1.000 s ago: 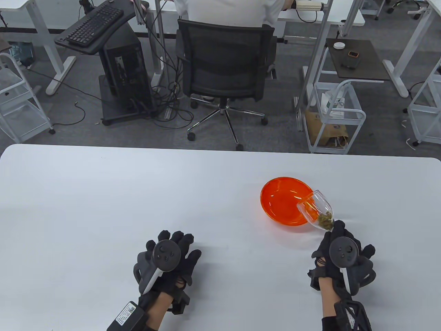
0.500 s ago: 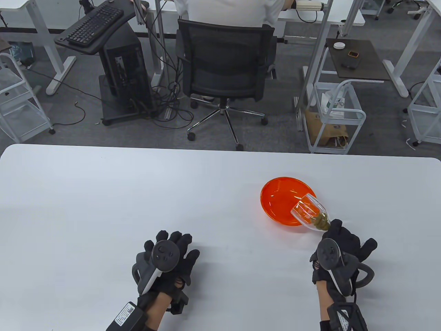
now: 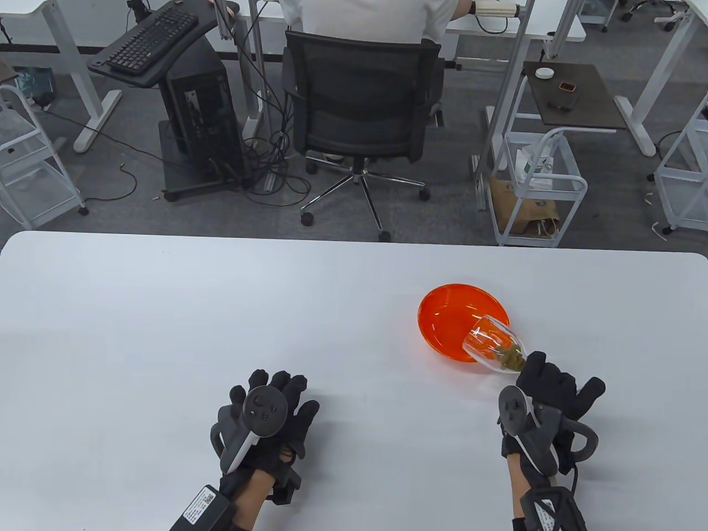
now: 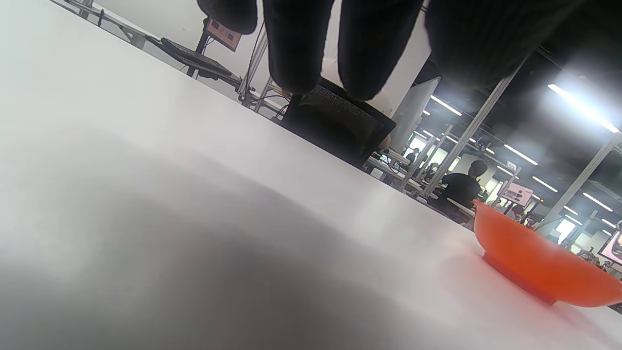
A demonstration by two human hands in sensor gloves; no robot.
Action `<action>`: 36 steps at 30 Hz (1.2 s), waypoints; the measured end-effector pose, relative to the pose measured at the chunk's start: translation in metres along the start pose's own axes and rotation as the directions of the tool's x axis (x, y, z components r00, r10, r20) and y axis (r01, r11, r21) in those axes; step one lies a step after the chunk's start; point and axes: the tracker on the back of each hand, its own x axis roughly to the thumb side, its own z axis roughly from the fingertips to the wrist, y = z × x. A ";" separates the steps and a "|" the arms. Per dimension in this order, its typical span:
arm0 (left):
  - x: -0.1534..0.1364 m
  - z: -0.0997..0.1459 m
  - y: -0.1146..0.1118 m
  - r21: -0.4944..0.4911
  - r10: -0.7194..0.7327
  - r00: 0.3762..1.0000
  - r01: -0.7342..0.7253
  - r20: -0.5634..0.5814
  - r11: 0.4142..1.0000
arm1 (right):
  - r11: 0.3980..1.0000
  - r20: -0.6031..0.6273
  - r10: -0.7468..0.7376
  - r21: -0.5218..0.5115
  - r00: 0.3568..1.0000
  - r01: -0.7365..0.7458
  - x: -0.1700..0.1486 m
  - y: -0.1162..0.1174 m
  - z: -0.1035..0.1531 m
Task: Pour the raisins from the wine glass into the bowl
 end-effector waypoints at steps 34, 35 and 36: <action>0.000 0.000 -0.001 -0.013 -0.021 1.000 0.021 -0.007 1.000 | 0.968 0.098 0.240 -0.100 0.966 -0.231 0.023 -0.015 0.004; 0.000 0.000 -0.001 -0.014 -0.021 1.000 0.021 -0.007 1.000 | 0.966 0.098 0.245 -0.103 0.965 -0.235 0.024 -0.015 0.004; 0.000 0.000 -0.002 -0.013 -0.020 1.000 0.020 -0.006 1.000 | 0.965 0.097 0.250 -0.109 0.963 -0.239 0.025 -0.016 0.004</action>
